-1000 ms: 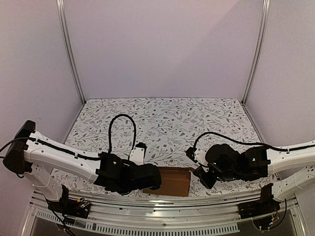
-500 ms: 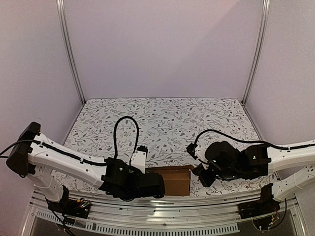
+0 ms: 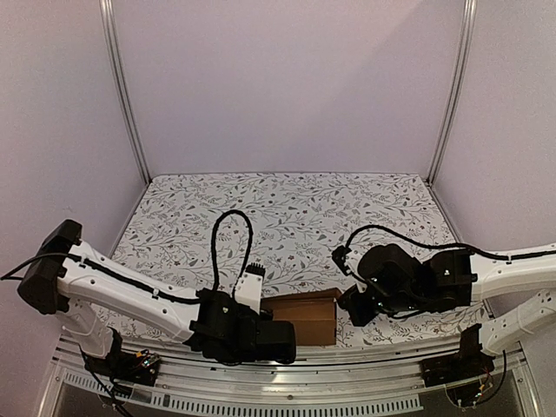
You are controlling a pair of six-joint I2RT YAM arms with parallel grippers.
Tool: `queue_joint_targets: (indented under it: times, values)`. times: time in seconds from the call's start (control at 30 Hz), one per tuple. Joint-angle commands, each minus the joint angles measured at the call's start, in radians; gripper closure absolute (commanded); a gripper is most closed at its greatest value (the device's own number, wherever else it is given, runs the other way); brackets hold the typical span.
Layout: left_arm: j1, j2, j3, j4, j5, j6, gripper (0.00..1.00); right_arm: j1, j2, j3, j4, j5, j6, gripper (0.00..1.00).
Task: Fold the paper box
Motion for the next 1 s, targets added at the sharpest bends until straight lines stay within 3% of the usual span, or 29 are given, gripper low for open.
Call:
queue_joint_targets:
  times: [0.0, 0.4, 0.97]
  values:
    - [-0.034, 0.029, 0.023, 0.022, 0.002, 0.001, 1.00, -0.021, -0.009, 0.051, 0.047, -0.050, 0.077, 1.00]
    - [-0.058, 0.091, 0.037, 0.024, -0.003, 0.018, 1.00, -0.099, 0.007, 0.071, 0.050, -0.185, 0.232, 1.00]
    - [-0.062, 0.192, 0.095, 0.024, -0.013, 0.089, 1.00, -0.216, 0.043, 0.086, -0.028, -0.391, 0.248, 1.00]
